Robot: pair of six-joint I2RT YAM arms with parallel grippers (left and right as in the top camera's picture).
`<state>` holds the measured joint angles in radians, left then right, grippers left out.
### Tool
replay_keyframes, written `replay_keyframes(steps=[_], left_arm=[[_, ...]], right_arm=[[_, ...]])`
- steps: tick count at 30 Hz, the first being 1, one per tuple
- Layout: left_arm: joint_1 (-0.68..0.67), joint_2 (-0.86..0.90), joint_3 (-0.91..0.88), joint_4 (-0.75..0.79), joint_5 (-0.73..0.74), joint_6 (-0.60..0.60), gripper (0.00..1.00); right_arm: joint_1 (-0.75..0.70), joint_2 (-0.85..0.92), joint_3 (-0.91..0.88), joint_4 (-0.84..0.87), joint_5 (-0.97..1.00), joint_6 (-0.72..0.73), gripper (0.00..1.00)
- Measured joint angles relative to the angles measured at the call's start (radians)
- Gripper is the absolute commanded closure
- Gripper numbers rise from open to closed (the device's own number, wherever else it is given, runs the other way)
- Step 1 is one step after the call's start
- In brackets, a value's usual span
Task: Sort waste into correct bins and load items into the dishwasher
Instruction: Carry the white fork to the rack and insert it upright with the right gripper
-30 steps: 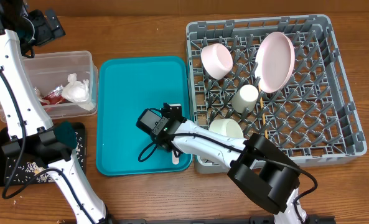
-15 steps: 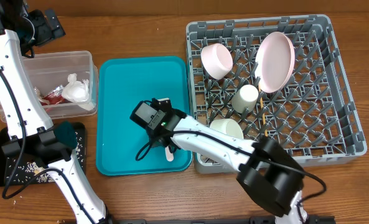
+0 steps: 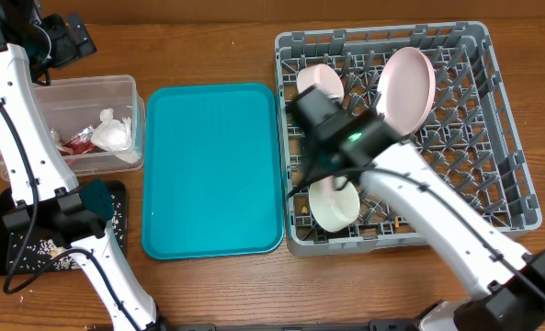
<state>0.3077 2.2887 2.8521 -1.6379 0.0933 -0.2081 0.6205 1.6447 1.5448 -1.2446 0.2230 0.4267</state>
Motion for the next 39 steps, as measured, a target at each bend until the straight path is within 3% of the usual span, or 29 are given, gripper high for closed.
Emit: replay_keyframes(steps=[7, 16, 23, 28, 39], left_arm=[[0.0, 0.0, 0.0, 0.0, 0.0, 0.0, 0.0], [0.0, 0.0, 0.0, 0.0, 0.0, 0.0, 0.0], [0.0, 0.0, 0.0, 0.0, 0.0, 0.0, 0.0], [0.0, 0.0, 0.0, 0.0, 0.0, 0.0, 0.0], [0.0, 0.0, 0.0, 0.0, 0.0, 0.0, 0.0]], right_arm=[[-0.216, -0.002, 0.0, -0.188, 0.06, -0.099, 0.96], [-0.386, -0.002, -0.102, -0.117, 0.095, -0.2, 0.96], [-0.397, -0.002, -0.203, -0.026, 0.098, -0.301, 0.95], [-0.397, -0.002, -0.213, -0.017, 0.097, -0.339, 0.77], [-0.397, -0.002, -0.213, 0.003, 0.093, -0.348, 0.73]])
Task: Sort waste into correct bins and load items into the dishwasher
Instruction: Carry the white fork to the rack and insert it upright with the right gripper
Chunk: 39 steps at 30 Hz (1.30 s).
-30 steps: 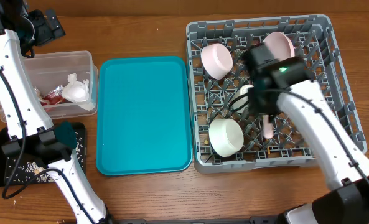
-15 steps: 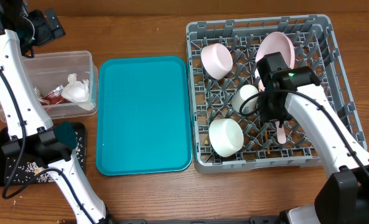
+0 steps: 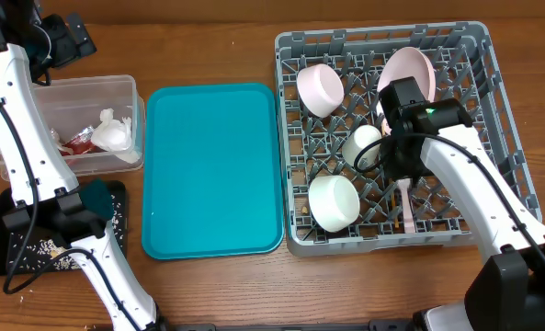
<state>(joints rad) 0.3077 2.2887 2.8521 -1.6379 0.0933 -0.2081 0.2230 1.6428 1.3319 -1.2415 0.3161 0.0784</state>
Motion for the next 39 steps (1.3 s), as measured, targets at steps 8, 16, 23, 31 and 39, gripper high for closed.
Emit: replay_keyframes(steps=[8, 16, 23, 31, 39], left_arm=[[0.0, 0.0, 0.0, 0.0, 0.0, 0.0, 0.0], [0.0, 0.0, 0.0, 0.0, 0.0, 0.0, 0.0], [0.0, 0.0, 0.0, 0.0, 0.0, 0.0, 0.0], [0.0, 0.0, 0.0, 0.0, 0.0, 0.0, 0.0], [0.0, 0.0, 0.0, 0.0, 0.0, 0.0, 0.0]], right_arm=[[0.0, 0.0, 0.102, -0.048, -0.211, 0.0, 0.7], [0.0, -0.029, 0.355, -0.017, -0.544, 0.008, 0.0], [0.0, -0.049, 0.549, 0.0, -0.698, 0.005, 0.0], [0.0, -0.056, 0.579, 0.013, -0.73, 0.006, 0.0], [0.0, -0.056, 0.579, 0.013, -0.731, 0.007, 0.0]])
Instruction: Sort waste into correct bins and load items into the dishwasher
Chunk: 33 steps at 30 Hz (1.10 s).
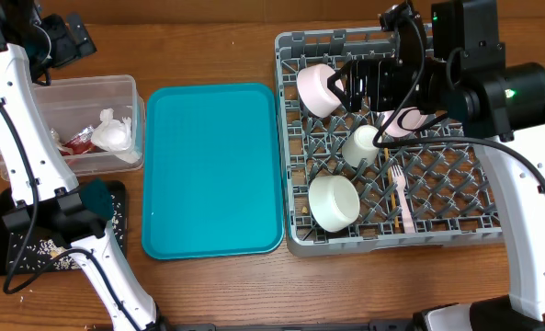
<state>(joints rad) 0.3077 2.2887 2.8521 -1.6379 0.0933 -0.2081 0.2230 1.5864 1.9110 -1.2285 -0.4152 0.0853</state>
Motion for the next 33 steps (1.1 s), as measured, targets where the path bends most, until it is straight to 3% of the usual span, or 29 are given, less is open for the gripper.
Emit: replay_keyframes(steps=[21, 33], left_arm=[[0.0, 0.0, 0.0, 0.0, 0.0, 0.0, 0.0], [0.0, 0.0, 0.0, 0.0, 0.0, 0.0, 0.0]], right_arm=[[0.0, -0.031, 0.0, -0.042, 0.041, -0.004, 0.0], [-0.004, -0.51, -0.071, 0.058, 0.2, -0.078, 0.0]])
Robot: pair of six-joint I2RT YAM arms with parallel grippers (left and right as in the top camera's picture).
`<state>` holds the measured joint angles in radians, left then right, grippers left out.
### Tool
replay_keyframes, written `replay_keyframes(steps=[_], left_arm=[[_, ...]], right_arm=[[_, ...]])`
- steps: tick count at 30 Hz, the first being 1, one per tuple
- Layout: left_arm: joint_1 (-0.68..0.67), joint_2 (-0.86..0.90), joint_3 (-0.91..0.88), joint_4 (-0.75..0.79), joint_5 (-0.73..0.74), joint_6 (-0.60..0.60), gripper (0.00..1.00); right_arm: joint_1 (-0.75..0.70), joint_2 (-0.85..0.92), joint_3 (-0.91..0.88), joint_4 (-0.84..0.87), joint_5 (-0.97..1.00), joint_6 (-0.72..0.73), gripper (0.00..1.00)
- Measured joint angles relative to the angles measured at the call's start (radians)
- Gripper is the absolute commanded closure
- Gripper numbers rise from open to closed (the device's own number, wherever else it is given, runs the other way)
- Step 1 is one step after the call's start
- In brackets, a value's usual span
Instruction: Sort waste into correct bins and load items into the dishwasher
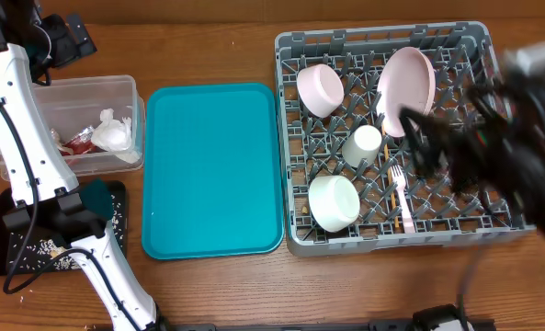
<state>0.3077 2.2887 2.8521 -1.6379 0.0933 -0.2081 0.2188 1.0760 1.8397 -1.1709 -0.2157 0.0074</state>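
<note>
The grey dish rack (511, 198) on the right holds a pink bowl (320, 89), a pink plate (407, 87), a white cup (362, 145), a white bowl (334, 202) and a pink fork (402, 198). My right arm is a motion-blurred shape over the rack's right side. Its dark right gripper (430, 152) sits just right of the cup, with the jaws too smeared to read. The left gripper (65, 37) hangs at the far top left, above the clear waste bin (33, 92), and I cannot make out its fingers.
A bare teal tray (212, 170) lies in the middle. The clear bin holds crumpled white and red waste (102, 133). A black tray (15, 248) with crumbs and a dark green pad sits at the lower left. The left arm's white links run along the left edge.
My right arm has moved from high over the rack's back edge to over its right side and is now blurred. The dishes, fork, tray and left arm have not moved.
At first my right arm lay across the rack, hiding its middle. Then its gripper was beside the white cup, with the pink fork lying in the rack. After that it stood high over the rack's back. Now it is over the right side.
</note>
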Motion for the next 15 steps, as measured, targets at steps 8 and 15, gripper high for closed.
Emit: replay_keyframes(steps=[8, 15], left_arm=[[0.0, 0.0, 0.0, 0.0, 0.0, 0.0, 0.0], [0.0, 0.0, 0.0, 0.0, 0.0, 0.0, 0.0]], right_arm=[[-0.085, -0.401, -0.513, 0.348, 0.022, -0.063, 0.0], [-0.159, -0.722, -0.999, 0.636, 0.02, -0.072, 0.0]])
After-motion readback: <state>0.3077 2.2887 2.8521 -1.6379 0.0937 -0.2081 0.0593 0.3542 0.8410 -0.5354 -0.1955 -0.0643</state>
